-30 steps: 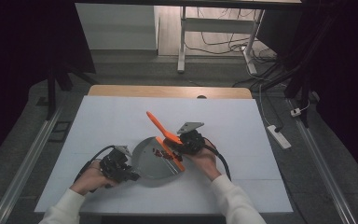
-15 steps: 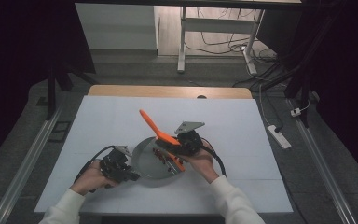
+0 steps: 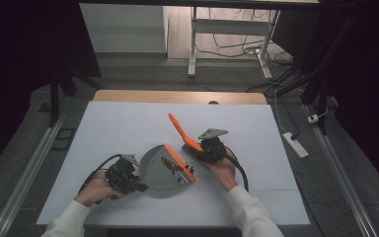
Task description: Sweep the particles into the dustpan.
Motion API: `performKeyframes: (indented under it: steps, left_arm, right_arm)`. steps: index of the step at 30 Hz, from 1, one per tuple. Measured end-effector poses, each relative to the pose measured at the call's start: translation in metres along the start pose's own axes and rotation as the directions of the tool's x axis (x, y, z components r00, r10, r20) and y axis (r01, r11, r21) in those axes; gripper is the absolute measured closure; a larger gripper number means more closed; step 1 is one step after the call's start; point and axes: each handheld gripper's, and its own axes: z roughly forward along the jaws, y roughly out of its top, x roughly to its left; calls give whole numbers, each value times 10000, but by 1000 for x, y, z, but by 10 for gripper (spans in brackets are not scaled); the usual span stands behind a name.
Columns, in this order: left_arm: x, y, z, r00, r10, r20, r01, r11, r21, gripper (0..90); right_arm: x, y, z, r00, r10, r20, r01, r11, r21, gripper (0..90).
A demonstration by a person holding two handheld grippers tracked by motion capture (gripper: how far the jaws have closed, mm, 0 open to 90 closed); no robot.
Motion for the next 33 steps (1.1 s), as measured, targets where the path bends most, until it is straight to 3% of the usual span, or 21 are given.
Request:
performKeyframes:
  steps: [4,10,16,23,27,29,33]
  left_arm:
    - [-2,-3,-5,10000,35,-72,-36,10000,-43,616]
    - [-1,-5,-4,10000,29,-61,-28,10000,86,616]
    - [-2,-4,-3,10000,-6,-58,7,10000,92,616]
    - [-2,-4,-2,10000,1,-53,-1,9999,107,616]
    - [-1,-4,-2,10000,-6,-46,6,9999,100,616]
    - [-1,-5,-2,10000,-13,-50,13,10000,88,616]
    - [-1,-5,-2,10000,-9,-60,9,10000,81,616]
  right_arm:
    - [7,0,0,9997,-245,-2,245,9997,46,699]
    - [7,-2,0,9999,70,-84,-71,9999,-107,699]
    - [21,-4,1,9999,115,-72,-117,9997,-216,699]
    - [39,-2,5,9974,244,-680,-281,9982,-537,699]
    - [48,3,4,9874,393,-1534,-513,9959,-750,700]
    - [50,6,1,9881,177,-1528,-315,9956,-885,700]
    - [39,11,-11,9925,312,-1185,-472,9898,-1344,700]
